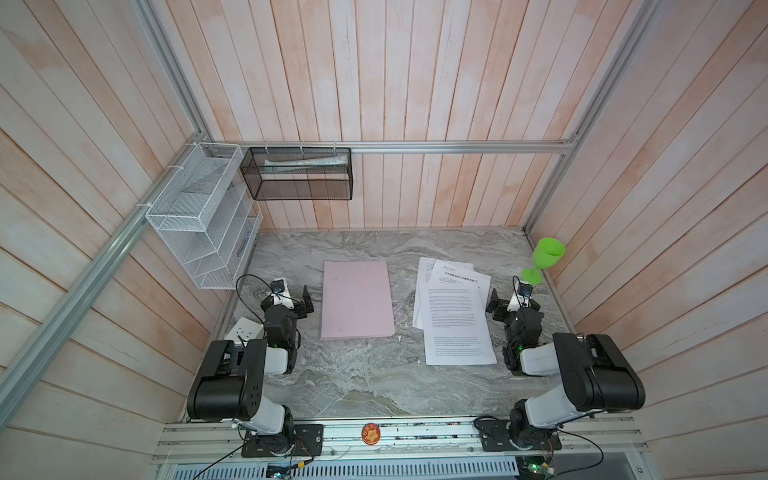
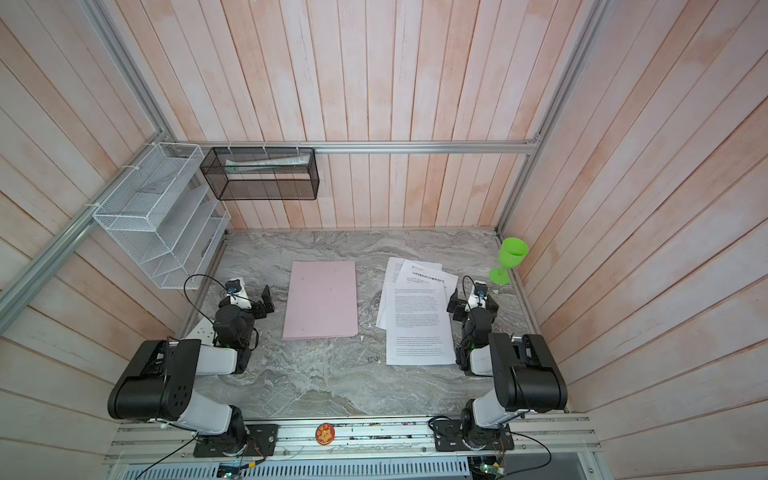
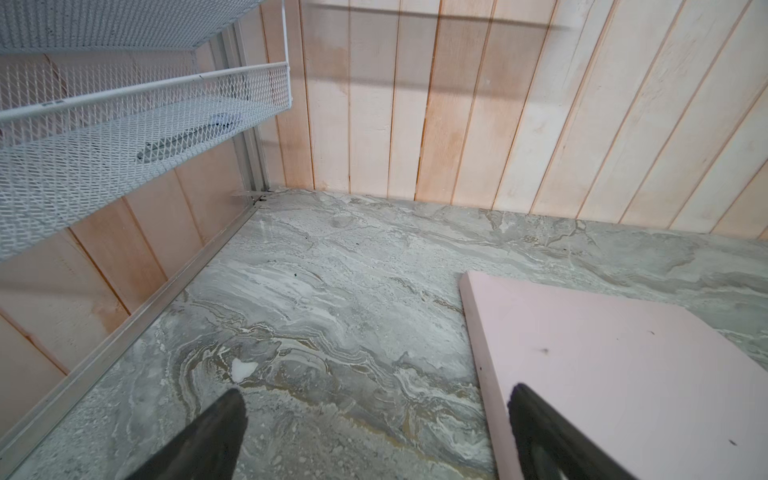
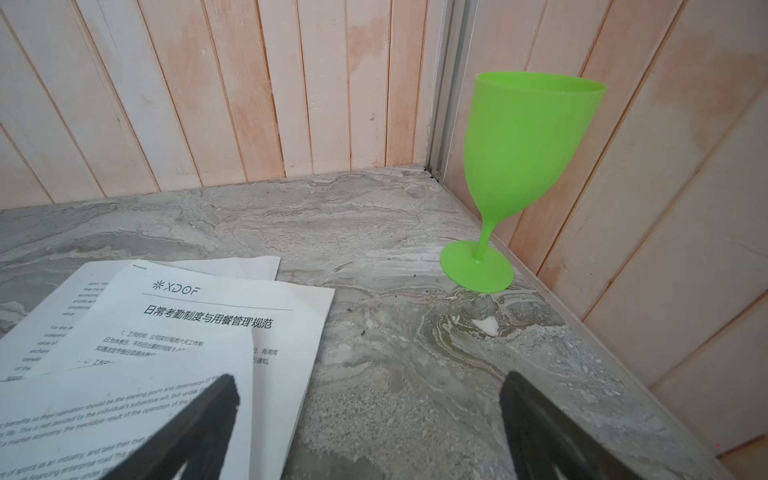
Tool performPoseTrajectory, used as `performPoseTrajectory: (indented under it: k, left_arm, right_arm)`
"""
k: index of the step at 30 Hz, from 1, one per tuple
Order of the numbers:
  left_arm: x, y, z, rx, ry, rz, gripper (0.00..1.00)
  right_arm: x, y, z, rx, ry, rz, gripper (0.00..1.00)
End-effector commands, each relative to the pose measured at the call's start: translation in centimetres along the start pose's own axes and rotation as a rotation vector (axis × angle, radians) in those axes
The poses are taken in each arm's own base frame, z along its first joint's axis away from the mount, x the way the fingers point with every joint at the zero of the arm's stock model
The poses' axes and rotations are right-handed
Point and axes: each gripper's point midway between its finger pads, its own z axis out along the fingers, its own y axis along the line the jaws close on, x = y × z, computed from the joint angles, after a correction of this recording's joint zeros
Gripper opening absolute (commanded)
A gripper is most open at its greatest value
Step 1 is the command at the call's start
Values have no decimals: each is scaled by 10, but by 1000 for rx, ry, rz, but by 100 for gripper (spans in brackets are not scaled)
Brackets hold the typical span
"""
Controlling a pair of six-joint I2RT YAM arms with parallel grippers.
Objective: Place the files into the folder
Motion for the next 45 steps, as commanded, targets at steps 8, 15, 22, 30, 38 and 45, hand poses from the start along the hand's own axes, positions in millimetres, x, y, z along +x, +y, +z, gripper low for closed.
performPoseTrajectory:
  k: [8, 15, 22, 30, 38, 45]
  left_arm:
    - [-4, -3, 0, 17, -13, 5, 100]
    - [-3, -3, 0, 18, -12, 6, 100]
    - [-3, -4, 0, 19, -12, 6, 100]
    - [-3, -3, 0, 18, -10, 5, 100]
    - [-3, -3, 0, 19, -11, 6, 100]
    - [-20, -11, -4, -51, -4, 71, 100]
  right_arm:
    - [-10, 1, 2, -4, -25, 11, 98]
    - [-10, 1, 2, -5, -25, 11, 98]
    - [-10, 1, 2, -5, -25, 11, 98]
    - [-11, 1, 2, -6, -27, 11, 98]
    - [-10, 1, 3, -6, -25, 11, 98]
    - [-19, 2, 3, -7, -49, 6, 98]
